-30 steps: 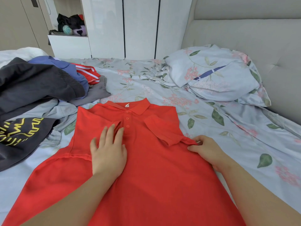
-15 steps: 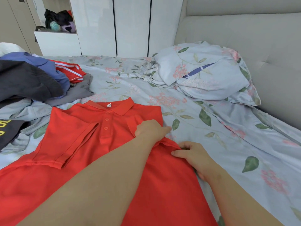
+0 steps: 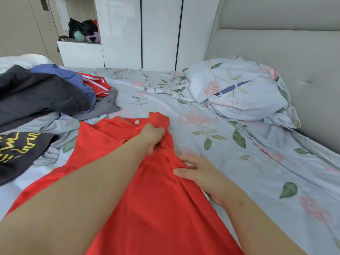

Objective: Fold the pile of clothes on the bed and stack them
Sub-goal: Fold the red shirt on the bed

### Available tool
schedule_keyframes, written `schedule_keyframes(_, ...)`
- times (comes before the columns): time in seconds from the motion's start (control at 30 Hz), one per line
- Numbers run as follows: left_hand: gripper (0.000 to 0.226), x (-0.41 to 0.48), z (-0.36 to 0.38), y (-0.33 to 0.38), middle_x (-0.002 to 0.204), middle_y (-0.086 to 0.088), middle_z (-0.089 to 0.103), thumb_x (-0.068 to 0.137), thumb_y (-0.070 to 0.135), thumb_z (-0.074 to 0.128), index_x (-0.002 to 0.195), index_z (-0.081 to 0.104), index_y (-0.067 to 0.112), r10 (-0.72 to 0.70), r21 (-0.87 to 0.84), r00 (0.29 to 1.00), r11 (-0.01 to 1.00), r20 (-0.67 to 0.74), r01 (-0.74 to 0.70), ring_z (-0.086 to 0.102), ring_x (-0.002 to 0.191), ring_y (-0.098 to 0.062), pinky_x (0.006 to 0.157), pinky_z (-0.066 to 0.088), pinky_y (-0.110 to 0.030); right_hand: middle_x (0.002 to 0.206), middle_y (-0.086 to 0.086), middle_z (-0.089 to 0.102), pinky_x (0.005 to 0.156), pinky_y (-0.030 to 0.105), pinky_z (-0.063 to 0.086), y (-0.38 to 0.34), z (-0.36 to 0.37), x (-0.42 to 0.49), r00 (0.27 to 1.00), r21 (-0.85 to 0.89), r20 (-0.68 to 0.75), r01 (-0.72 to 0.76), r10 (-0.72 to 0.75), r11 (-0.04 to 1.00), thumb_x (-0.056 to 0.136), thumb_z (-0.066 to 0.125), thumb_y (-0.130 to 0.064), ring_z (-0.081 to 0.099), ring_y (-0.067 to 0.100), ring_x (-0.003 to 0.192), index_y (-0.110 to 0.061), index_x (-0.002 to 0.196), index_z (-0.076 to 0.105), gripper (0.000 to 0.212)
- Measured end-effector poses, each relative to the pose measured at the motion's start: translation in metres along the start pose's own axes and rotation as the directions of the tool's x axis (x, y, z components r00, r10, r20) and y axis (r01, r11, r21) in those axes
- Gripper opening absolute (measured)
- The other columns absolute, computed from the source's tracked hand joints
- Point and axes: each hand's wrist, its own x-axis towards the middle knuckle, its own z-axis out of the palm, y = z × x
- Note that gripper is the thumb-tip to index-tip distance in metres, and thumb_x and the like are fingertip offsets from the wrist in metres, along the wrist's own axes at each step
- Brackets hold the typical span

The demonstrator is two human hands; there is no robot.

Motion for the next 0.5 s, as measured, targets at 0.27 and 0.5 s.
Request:
schedule_keyframes(0.27,0.043,-0.006,-0.146,-0.001,0.07,-0.009,0.046,0.079,-0.02,0.035,0.085,0.047,0.021,0.178,-0.007,0.966,0.983,-0.188,-0.183,0.041,0.052,-0.021,0.048,0.036,-0.022,0.091,0.003,0.064,0.089,0.033,0.052,-0.031,0.119,0.024,0.969,-0.151,0.248,0.034,0.005,0.988,0.086,0.065,-0.008,0.062,0.016,0.085,-0.036,0.113,0.06,0.04)
schedule_keyframes(0.5,0.067,-0.015,-0.202,-0.056,0.068,-0.007,0.041,0.083,-0.015,0.027,0.131,0.051,0.025,-0.01,0.205,0.977,0.977,-0.214,0.055,0.03,0.047,-0.017,0.029,0.022,-0.012,0.083,-0.003,0.056,0.085,0.028,0.048,-0.008,0.173,0.04,0.934,-0.353,0.316,-0.047,0.166,0.934,0.085,0.067,-0.018,0.055,0.012,0.078,-0.035,0.127,0.056,0.047)
